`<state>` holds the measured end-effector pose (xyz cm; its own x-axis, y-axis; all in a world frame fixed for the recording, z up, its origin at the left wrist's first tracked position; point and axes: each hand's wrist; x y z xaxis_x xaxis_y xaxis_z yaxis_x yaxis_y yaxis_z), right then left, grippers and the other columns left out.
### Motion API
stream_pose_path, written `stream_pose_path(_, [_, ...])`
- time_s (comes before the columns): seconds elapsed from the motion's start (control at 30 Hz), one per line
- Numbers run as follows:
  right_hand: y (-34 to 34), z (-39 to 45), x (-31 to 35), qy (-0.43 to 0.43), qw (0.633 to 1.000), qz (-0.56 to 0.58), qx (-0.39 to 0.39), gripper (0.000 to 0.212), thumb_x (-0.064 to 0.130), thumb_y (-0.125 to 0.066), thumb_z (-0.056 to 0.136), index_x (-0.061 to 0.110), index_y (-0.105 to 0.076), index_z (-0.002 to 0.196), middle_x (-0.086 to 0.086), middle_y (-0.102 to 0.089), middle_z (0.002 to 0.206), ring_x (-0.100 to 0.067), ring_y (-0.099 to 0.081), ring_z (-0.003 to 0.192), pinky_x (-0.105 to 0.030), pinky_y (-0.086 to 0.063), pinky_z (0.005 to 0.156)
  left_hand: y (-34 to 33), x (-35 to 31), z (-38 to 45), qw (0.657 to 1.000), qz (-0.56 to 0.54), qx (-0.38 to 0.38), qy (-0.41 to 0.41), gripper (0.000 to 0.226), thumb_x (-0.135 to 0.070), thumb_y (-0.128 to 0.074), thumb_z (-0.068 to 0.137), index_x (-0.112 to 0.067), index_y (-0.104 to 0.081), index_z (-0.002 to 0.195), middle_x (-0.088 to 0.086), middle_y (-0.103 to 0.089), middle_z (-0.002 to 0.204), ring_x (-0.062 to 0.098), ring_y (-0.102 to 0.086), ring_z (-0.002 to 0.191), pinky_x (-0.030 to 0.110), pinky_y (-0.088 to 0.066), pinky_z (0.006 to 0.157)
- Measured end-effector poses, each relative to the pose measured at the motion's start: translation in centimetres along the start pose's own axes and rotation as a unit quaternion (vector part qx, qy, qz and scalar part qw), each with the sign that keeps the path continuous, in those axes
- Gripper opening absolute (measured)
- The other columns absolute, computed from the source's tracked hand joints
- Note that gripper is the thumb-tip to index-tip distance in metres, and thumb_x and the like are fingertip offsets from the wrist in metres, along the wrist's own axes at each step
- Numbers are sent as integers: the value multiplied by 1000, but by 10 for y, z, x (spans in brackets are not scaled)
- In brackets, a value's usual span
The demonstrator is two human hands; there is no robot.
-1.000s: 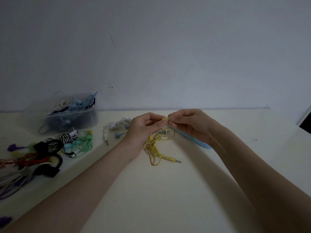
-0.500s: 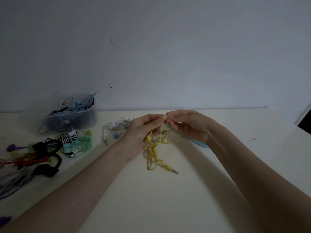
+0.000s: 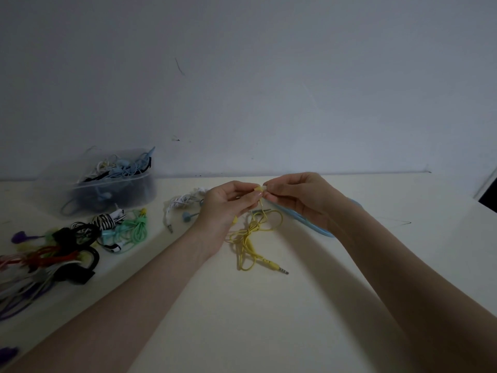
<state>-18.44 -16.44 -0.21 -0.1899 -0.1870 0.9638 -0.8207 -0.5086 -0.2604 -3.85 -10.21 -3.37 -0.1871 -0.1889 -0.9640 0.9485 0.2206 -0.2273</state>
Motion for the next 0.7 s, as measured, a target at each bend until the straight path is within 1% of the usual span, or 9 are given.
stream_pose_path(0.1, [-1, 0, 1, 6, 1000, -30, -5, 10, -10, -58, 82, -7, -66, 77, -13, -71, 72, -15, -70, 68, -17, -56, 66, -1, -1, -1, 996, 65, -16, -54, 15, 3, -67, 77, -12, -67, 79, -6, -70, 70, 2, -64, 66, 12, -50, 66])
stream_pose_path(0.17, [0, 1, 0, 3, 1000, -27, -4, 9, -10, -58, 83, -9, -66, 81, -16, -71, 76, -16, -70, 71, -17, -56, 68, -1, -2, -1, 994, 77, -19, -71, 15, 4, -68, 76, -11, -67, 79, -6, -70, 70, 2, -64, 66, 12, -50, 66])
stream_pose_path(0.3, [5, 2, -1, -40, 999, 16, 2, 11, -9, -54, 85, -12, -64, 91, -19, -68, 85, -16, -70, 73, -17, -56, 68, -1, -1, -1, 996, 74, 0, -56, 12, 2, -68, 77, -7, -68, 85, -2, -71, 75, 2, -65, 67, 12, -51, 67])
stream_pose_path(0.37, [6, 1, 0, -54, 998, 22, 12, 13, -9, -52, 86, -13, -62, 94, -18, -69, 83, -15, -70, 71, -16, -56, 65, 0, -2, 0, 995, 81, 10, -53, 12, 3, -67, 78, -6, -68, 85, -1, -71, 74, 2, -65, 65, 12, -51, 65])
stream_pose_path(0.47, [6, -1, 2, -51, 998, 9, 24, 13, -10, -51, 86, -13, -63, 90, -15, -70, 78, -14, -70, 69, -16, -56, 65, 0, -3, 0, 994, 95, 24, -57, 14, 6, -66, 77, -7, -68, 82, -6, -71, 67, 2, -65, 65, 11, -50, 64])
stream_pose_path(0.53, [5, 0, 1, -42, 999, 3, 21, 12, -10, -52, 85, -12, -63, 89, -15, -70, 77, -14, -70, 69, -16, -55, 65, 1, -1, 0, 994, 92, 19, -50, 12, 5, -66, 78, -5, -68, 84, -5, -71, 67, 2, -64, 63, 11, -50, 63])
stream_pose_path(0.6, [5, 0, 0, -32, 999, 2, 14, 11, -11, -53, 84, -11, -64, 87, -15, -71, 76, -15, -70, 69, -16, -55, 65, 2, 0, 1, 996, 84, 8, -38, 11, 3, -67, 79, -2, -68, 88, -1, -70, 70, 2, -63, 62, 12, -50, 63])
stream_pose_path(0.7, [3, 1, -1, -10, 1000, -17, 9, 9, -10, -56, 83, -9, -65, 82, -15, -71, 76, -16, -71, 70, -17, -56, 67, 2, 2, 2, 996, 87, 5, -36, 13, 1, -66, 79, 1, -67, 93, 9, -69, 80, 3, -63, 64, 12, -51, 66])
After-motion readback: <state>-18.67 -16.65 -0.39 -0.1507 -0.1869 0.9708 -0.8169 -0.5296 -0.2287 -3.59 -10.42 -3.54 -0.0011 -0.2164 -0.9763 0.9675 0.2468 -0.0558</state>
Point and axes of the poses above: each hand's wrist, its own z-axis towards the middle knuckle, its own y-axis out of the back of the hand, x = y × z
